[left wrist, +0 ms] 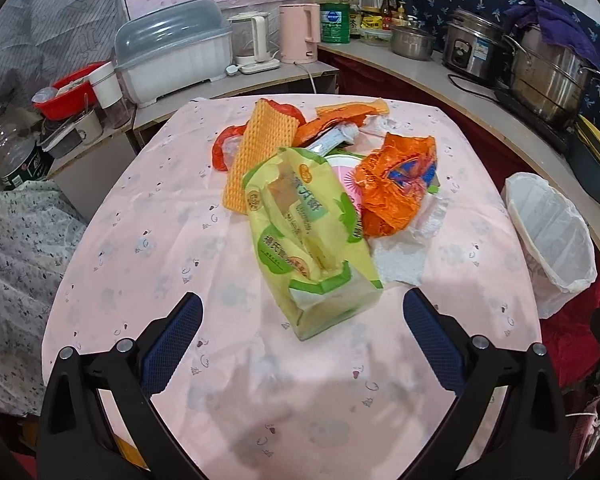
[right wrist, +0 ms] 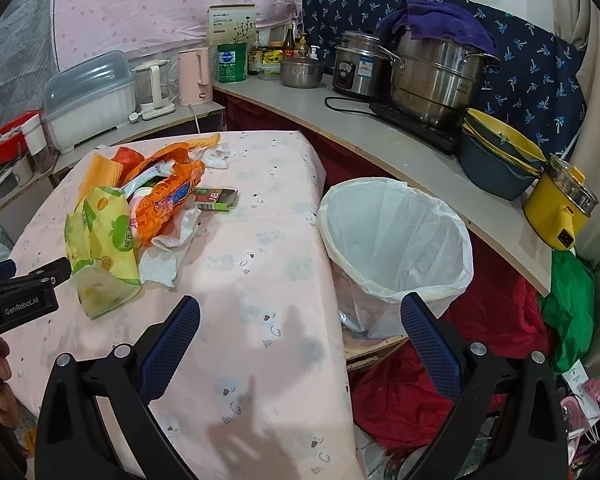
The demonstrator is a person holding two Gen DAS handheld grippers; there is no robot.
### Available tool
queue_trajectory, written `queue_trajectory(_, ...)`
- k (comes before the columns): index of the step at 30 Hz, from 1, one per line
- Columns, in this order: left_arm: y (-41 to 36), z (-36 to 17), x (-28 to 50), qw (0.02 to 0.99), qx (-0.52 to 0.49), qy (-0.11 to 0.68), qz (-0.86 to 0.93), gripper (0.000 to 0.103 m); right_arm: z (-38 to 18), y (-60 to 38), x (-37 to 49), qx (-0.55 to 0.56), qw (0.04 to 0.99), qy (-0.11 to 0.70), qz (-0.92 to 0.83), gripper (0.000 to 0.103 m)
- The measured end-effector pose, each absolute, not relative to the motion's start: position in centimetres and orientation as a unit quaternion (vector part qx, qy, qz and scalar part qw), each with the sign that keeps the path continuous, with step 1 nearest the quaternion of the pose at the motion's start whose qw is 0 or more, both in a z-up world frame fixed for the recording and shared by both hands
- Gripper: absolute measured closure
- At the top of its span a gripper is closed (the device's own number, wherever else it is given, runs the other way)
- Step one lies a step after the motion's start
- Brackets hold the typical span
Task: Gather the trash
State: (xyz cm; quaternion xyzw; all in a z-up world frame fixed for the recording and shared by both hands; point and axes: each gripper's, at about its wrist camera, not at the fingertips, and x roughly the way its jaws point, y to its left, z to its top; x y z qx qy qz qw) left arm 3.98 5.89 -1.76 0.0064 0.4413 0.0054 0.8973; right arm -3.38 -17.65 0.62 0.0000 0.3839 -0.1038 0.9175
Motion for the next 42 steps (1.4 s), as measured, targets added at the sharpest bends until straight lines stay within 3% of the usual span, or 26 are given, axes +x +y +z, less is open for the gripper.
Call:
queue_trajectory(19, 8.1, -5.6, 11.7, 0.867, -0.06, 0.494, -0.02, 0.009, -1.6, -14.3, 5.3, 0.016, 0.917, 0.396, -0.052, 0.007)
queue_trajectory(22, 7.7, -6.6, 12.6, 0.861, -0.056, 0.505, -0.032, 0.022, -1.7, -13.8, 7.1, 0.032, 0.917, 0.396, -0.037, 0.007)
queue_trajectory(24, 7.7, -7.5, 13.2, 0.851, -0.063, 0.52, -0.041, 0.04, -1.8, -13.4, 8.4, 0.042, 0.916, 0.397, -0.028, 0.007)
queue_trajectory(26, 8.1, -8.1, 13.4, 0.845, -0.073, 0.528, -0.045, 0.051, -1.9, -13.1, 9.8, 0.051, 0.916, 0.398, -0.018, 0.008)
queue_trajectory(28, 8.2, -8.4, 13.5, 0.843, -0.075, 0.53, -0.049, 0.07, -2.3, -12.7, 11.1, 0.057, 0.914, 0.401, -0.01, 0.014)
queue_trajectory(34, 8.5, -8.1, 13.2, 0.847, -0.068, 0.524, -0.058, 0.092, -4.2, -11.4, 15.1, 0.075, 0.903, 0.424, 0.016, 0.033)
queue_trajectory(38, 8.5, -7.8, 13.1, 0.849, -0.065, 0.52, -0.064, 0.095, -5.7, -10.6, 17.2, 0.079, 0.896, 0.437, 0.022, 0.044)
queue_trajectory(42, 8.5, -7.3, 12.9, 0.853, -0.062, 0.513, -0.067, 0.095, -6.9, -10.2, 18.2, 0.09, 0.887, 0.451, 0.033, 0.075)
